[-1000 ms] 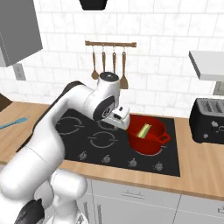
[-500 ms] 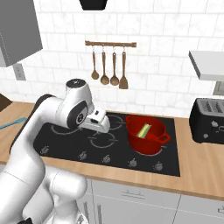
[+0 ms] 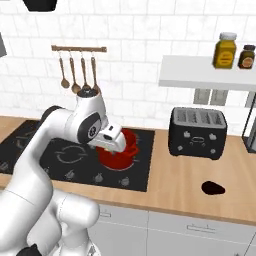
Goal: Put the avocado and corn in the pot. Retrieve the spatula and lightly stir the vegetables in the pot.
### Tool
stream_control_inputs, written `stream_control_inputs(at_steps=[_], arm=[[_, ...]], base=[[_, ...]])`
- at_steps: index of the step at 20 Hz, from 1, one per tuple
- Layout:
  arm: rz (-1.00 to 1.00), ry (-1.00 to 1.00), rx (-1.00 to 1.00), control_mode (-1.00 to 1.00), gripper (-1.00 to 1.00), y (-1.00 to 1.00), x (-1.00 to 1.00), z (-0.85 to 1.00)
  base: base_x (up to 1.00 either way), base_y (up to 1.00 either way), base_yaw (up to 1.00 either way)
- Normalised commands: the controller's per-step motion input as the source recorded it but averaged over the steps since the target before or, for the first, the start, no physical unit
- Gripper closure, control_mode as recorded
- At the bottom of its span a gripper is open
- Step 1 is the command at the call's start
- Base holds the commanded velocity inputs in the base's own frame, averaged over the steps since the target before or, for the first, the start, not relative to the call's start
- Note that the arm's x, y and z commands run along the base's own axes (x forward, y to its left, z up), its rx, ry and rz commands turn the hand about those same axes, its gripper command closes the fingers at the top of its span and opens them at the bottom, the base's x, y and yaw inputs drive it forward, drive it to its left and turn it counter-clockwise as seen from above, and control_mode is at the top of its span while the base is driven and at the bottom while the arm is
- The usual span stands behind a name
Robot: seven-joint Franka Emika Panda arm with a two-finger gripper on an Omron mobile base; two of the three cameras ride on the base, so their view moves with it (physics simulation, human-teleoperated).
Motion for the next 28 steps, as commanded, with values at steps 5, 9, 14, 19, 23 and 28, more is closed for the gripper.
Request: stream_control_inputs(at_steps=[5,9,14,19,23,28], arm=[[0.00,0.00,0.00,1.00,-1.00,0.00,0.00,0.00],[0.00,0.00,0.00,1.00,-1.00,0.00,0.00,0.00],[-0.04,0.03,0.07,-1.00,-1.00,-0.30,0.17,-0.29],[-0.16,0.15,0.10,-1.00,-1.00,-0.91,0.01,-0.55],[-0.21,0.09,0.11,-1.00,-1.00,-0.72,0.00,-0.26],[-0.54,0.03,0.21,-1.00,-1.00,-0.48,0.07,-0.14]], base=[[0.02,-0.99,-0.02],[0.01,-0.38,-0.02],[0.01,-0.03,0.00],[0.00,0.00,0.00],[0.00,0.00,0.00],[0.00,0.00,0.00]])
